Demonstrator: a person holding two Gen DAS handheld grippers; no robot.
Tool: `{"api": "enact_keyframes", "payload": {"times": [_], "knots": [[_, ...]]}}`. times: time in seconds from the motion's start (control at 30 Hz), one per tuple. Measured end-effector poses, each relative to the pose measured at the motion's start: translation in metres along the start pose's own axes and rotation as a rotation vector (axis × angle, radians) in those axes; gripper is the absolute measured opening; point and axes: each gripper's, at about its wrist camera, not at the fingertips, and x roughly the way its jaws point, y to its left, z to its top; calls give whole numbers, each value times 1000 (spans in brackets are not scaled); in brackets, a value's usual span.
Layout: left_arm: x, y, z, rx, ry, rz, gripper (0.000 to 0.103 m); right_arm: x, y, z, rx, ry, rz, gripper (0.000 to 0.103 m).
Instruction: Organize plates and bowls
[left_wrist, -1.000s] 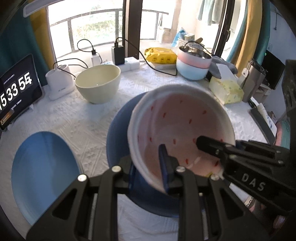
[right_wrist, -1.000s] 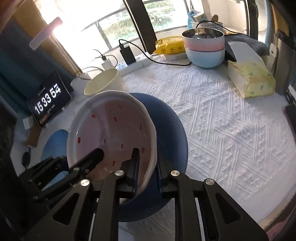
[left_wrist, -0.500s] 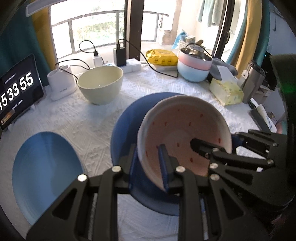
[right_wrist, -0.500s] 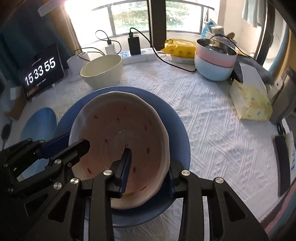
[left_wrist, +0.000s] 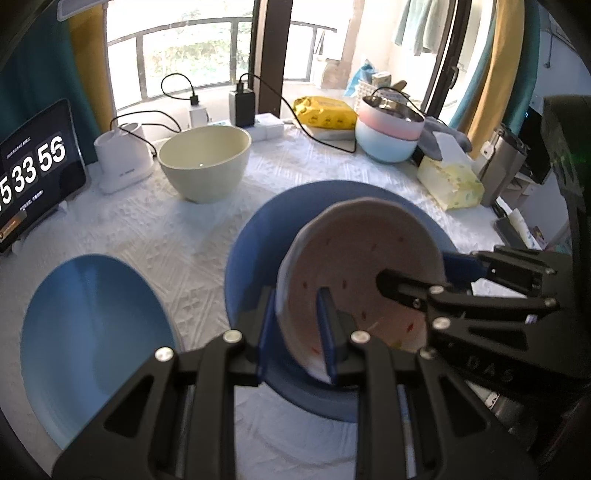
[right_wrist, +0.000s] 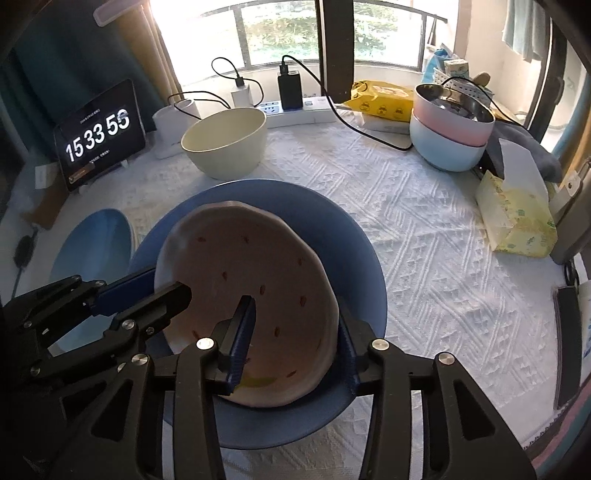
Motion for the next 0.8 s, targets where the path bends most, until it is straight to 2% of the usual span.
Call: {"api": "enact_keyframes", "payload": {"times": [0.2,0.33,0.8], "knots": [[-2,5,-1,-7,0,0,24,-4,4,3,-21,-9,19,48],[-12,9,3,-16,-22,0,24,-9,2,7,-20,-35,20,62],[-19,18,18,-43,-33,7,24,-22,-12,19,5,-87,14,62]]}}
